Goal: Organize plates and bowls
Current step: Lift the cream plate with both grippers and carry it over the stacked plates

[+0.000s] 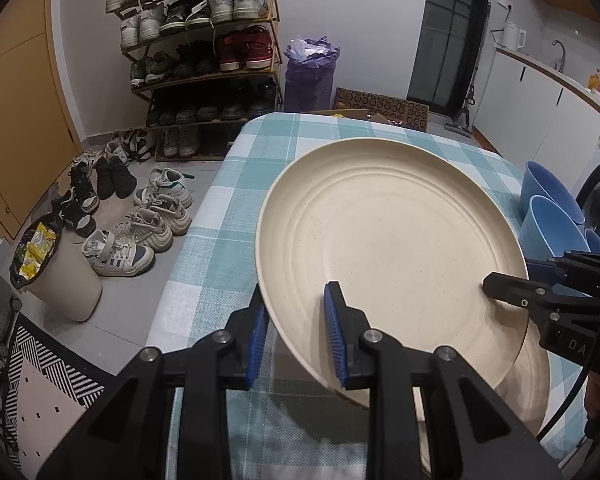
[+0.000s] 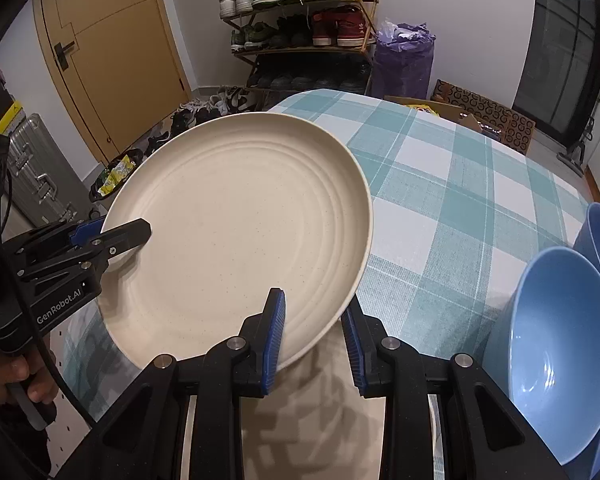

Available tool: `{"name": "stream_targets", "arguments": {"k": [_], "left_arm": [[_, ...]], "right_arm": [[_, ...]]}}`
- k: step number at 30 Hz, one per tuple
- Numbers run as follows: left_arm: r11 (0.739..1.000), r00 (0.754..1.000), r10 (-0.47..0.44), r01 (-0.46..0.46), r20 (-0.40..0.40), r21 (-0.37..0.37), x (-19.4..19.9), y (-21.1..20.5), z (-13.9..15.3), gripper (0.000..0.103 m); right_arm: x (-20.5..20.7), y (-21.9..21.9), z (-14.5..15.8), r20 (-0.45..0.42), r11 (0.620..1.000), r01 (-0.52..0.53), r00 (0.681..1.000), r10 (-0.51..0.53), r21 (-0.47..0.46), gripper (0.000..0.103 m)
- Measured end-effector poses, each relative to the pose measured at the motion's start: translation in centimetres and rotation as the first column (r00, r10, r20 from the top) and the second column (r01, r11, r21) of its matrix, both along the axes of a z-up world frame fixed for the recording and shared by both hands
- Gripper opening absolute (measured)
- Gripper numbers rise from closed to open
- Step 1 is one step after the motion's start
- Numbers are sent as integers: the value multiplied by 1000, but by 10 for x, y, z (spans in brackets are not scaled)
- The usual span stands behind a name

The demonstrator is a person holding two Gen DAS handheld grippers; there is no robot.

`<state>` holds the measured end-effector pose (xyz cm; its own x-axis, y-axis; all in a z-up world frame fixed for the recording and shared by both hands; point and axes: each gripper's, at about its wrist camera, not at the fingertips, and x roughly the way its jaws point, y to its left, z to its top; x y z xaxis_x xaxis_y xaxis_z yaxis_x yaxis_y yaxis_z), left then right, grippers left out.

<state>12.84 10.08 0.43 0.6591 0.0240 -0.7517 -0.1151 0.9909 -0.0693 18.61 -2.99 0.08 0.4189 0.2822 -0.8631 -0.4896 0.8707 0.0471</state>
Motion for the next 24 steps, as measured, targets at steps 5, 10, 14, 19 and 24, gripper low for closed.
{"name": "stream_targets", "arguments": {"k": [5,10,14,19,24], "left_arm": [[1000,1000,-11,11,6,0,-6,-8,0,26],[1000,1000,-25,25,6,-1,-12,-15,-1,26],[999,999,-36,36,8,5,-16,-22,-1,26],[999,999,-49,49,8,9,-23,-31,-1,26],[998,998,-58,57,12,11,-29,-38,0,26]], "right_arm": [[-8,-9,2,5,1000,6,1000,-6,-1,29],[-17,-15,2,7,1000,14,1000,-14,-4,29],[-25,-22,1,7,1000,21,1000,-21,-1,29],[-32,-32,0,3,1000,31,1000,-31,4,29],[-39,-40,2,7,999,40,999,-40,-1,29]]}}
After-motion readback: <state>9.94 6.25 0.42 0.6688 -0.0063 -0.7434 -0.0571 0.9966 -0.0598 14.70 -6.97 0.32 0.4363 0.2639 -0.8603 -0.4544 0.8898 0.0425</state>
